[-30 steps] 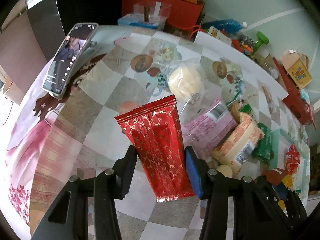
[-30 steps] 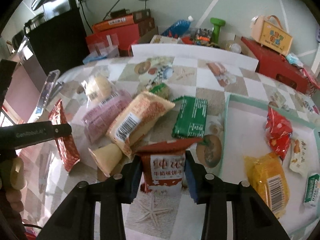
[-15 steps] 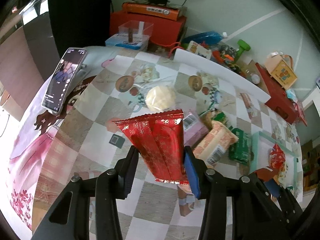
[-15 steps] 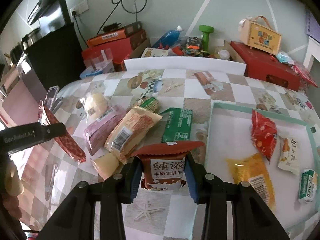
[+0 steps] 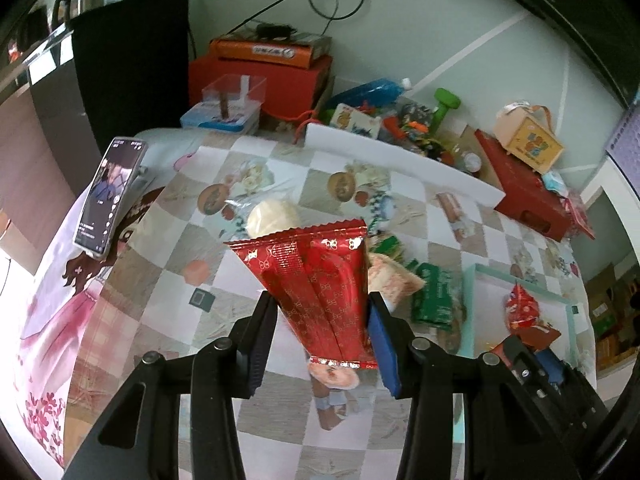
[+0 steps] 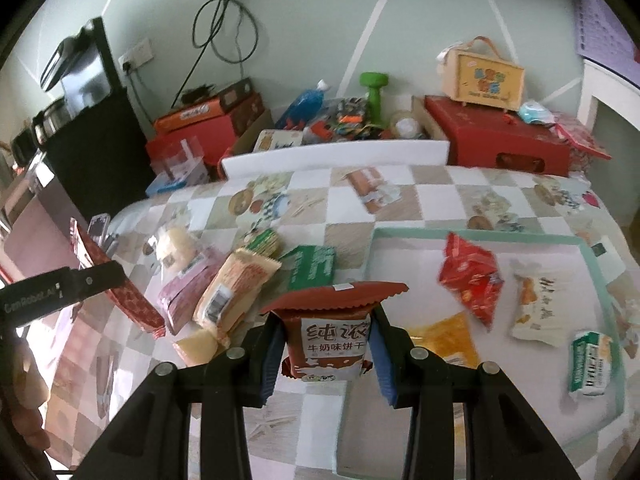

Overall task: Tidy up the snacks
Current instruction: 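Lift both bags and carry them over the teal-rimmed tray, then open both grippers to drop the bags into the tray, then move both open grippers back toward the remaining snacks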

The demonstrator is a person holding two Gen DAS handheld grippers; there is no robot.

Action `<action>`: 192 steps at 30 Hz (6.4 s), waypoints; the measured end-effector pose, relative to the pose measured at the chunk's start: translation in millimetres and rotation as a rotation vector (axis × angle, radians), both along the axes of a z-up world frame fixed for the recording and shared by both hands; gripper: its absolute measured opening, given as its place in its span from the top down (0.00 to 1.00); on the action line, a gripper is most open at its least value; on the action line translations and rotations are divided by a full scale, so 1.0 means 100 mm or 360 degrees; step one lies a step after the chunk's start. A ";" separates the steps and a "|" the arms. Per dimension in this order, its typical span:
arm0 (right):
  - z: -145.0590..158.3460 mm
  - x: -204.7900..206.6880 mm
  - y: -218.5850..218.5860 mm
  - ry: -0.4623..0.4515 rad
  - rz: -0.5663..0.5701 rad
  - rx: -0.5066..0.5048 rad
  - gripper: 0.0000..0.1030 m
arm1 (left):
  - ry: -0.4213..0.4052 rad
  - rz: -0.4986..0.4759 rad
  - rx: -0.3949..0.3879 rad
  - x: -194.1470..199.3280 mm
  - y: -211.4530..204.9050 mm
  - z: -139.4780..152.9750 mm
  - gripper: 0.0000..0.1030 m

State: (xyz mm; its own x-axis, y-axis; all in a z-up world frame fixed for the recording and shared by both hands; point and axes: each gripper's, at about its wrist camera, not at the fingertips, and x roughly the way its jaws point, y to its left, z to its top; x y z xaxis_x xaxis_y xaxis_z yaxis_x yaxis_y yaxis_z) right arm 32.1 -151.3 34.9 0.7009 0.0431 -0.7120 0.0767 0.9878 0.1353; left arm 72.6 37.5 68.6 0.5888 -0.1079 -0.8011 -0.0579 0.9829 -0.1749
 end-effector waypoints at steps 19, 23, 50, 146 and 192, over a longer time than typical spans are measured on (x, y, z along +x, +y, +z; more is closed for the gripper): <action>0.23 -0.66 -1.53 -0.0058 -0.0624 0.0054 0.59 | -0.0085 -0.0444 -0.0022 -0.30 -1.22 0.19 0.55; 0.21 -0.78 -1.76 -0.0047 -0.0704 0.0084 0.59 | -0.0091 -0.0536 -0.0007 -0.37 -1.49 0.19 0.55; -0.36 -0.53 -1.73 0.0311 -0.0577 0.0141 0.59 | 0.0279 -0.0734 0.0207 -0.29 -2.08 -0.63 0.55; -0.20 0.11 -0.49 0.0109 -0.0287 0.0062 0.00 | 0.0128 0.0010 0.0058 0.15 -0.01 -0.28 0.04; -0.83 0.46 1.30 0.0292 0.0248 -0.0051 0.15 | 0.0459 0.0297 -0.0047 0.24 0.94 -0.88 0.04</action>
